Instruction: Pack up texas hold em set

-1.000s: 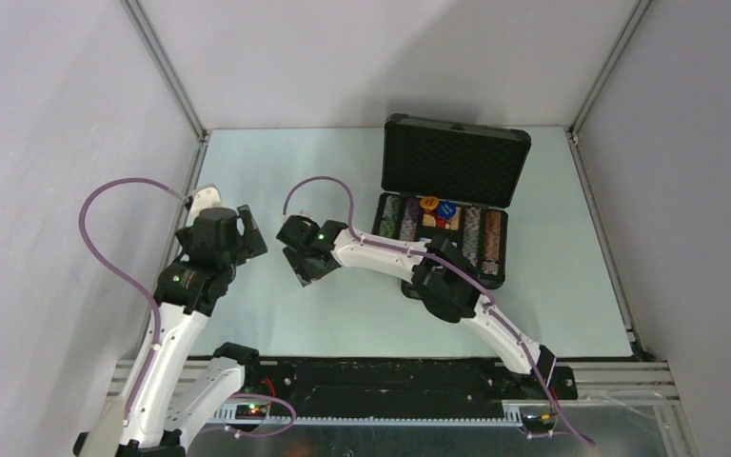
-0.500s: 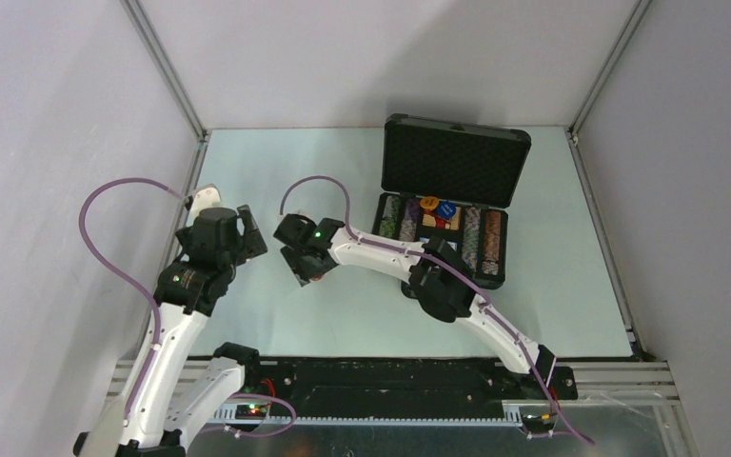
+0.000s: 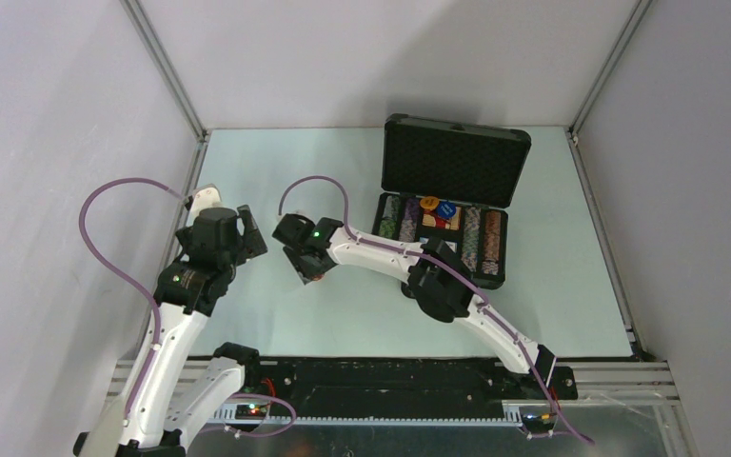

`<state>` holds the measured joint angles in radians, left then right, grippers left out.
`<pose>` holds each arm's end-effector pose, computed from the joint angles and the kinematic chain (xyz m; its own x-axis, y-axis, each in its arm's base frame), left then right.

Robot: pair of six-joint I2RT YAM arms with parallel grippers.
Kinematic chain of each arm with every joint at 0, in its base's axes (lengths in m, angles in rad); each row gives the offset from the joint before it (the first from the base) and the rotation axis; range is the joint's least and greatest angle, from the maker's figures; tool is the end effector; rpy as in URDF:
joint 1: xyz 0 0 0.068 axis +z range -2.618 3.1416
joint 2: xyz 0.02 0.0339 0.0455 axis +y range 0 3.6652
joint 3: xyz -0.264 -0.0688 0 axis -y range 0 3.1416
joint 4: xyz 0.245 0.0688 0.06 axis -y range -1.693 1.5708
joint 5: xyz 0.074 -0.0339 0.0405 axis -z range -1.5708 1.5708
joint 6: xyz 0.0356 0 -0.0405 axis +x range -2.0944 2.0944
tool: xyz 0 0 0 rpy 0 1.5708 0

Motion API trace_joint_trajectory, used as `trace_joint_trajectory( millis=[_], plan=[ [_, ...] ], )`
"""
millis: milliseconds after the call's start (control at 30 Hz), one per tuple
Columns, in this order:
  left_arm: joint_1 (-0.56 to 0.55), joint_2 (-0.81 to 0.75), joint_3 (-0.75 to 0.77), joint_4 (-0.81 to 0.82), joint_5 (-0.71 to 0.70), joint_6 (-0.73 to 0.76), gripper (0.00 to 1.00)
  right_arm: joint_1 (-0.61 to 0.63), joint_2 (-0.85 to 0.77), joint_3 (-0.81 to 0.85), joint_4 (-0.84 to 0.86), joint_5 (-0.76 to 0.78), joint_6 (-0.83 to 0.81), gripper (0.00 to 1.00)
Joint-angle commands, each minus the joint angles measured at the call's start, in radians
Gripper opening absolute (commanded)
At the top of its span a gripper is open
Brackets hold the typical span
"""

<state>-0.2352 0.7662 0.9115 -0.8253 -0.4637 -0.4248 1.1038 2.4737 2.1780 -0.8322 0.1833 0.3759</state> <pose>0.1455 -0.0185 0.3248 -0.5037 -0.2584 -0.8244 -0.3703 0.9267 -0.0642 0.2425 0.4666 0.1645 -0.6878 -0.5623 -0.4591 -0.6346 0.7728 0.0041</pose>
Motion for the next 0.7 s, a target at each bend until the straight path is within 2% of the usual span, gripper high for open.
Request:
trace_joint_trajectory(
  millis=[0, 367, 433, 567, 667],
  plan=[
    [0.008, 0.0, -0.003, 0.02, 0.003, 0.014, 0.98, 0.012, 0.084, -0.011, -0.05, -0.059, 0.01, 0.55],
    [0.009, 0.001, -0.002, 0.02, 0.005, 0.014, 0.98, 0.014, 0.091, -0.005, -0.013, -0.067, 0.006, 0.4],
    [0.009, 0.001, -0.003, 0.021, 0.004, 0.014, 0.98, 0.011, 0.09, -0.007, -0.013, -0.064, 0.004, 0.35],
    [0.009, 0.0, -0.003, 0.021, 0.005, 0.014, 0.98, 0.007, 0.076, -0.019, -0.01, -0.048, 0.001, 0.19],
    [0.009, -0.001, -0.002, 0.021, 0.005, 0.014, 0.98, 0.001, 0.053, -0.03, 0.0, -0.035, 0.001, 0.01]
  ],
)
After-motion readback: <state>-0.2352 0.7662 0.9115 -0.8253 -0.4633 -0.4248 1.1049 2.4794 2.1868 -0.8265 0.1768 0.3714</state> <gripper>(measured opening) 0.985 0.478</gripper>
